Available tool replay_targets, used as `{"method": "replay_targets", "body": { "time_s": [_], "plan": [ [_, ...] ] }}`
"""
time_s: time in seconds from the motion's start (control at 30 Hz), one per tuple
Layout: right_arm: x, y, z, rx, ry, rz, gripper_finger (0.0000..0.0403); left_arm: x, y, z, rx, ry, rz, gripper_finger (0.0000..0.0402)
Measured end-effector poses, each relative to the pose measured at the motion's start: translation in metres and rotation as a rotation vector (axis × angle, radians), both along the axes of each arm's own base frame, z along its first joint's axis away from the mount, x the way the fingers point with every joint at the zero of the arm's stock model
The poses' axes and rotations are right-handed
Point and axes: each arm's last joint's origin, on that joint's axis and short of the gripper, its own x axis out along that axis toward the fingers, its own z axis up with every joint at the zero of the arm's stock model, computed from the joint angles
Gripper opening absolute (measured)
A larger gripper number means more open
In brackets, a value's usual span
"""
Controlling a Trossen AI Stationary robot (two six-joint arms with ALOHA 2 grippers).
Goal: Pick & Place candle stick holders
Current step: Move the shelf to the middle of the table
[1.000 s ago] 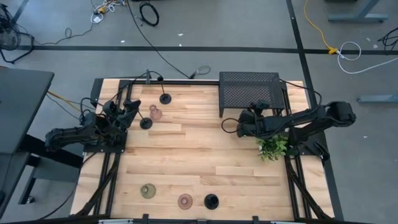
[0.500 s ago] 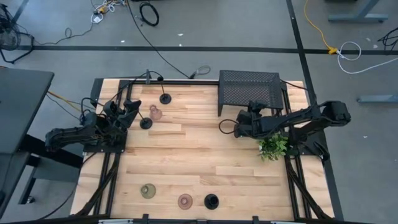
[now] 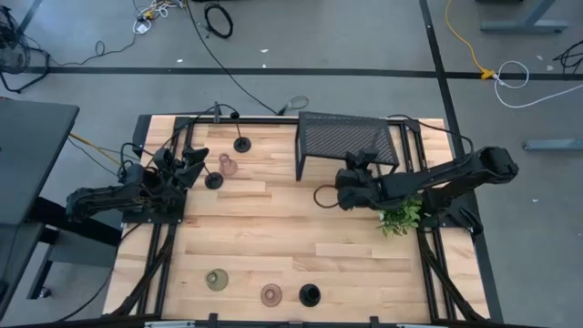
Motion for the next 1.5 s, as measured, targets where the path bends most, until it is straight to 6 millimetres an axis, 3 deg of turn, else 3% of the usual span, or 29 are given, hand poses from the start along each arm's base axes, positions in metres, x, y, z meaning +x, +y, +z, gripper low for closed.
{"method": "replay_targets", "body": {
  "time_s": [0.33, 0.67, 1.33, 1.5],
  "plan": [
    [0.006, 0.059, 0.013, 0.041, -0.132, 0.278, 0.0031, 0.0, 0.0, 0.0, -0.002, 0.002, 0.004, 0.0314],
    [-0.005, 0.108, 0.02, 0.164, -0.264, 0.484, 0.0031, 0.0, 0.0, 0.0, -0.002, 0.005, 0.004, 0.0314],
    [-0.004, 0.151, -0.017, 0.237, -0.299, 0.526, 0.0034, 0.0, 0.001, -0.001, -0.012, 0.004, 0.02, 0.0314],
    [-0.005, 0.156, -0.021, 0.335, -0.35, 0.525, 0.0091, 0.0, 0.001, 0.0, -0.012, 0.003, 0.02, 0.0314]
  ]
}}
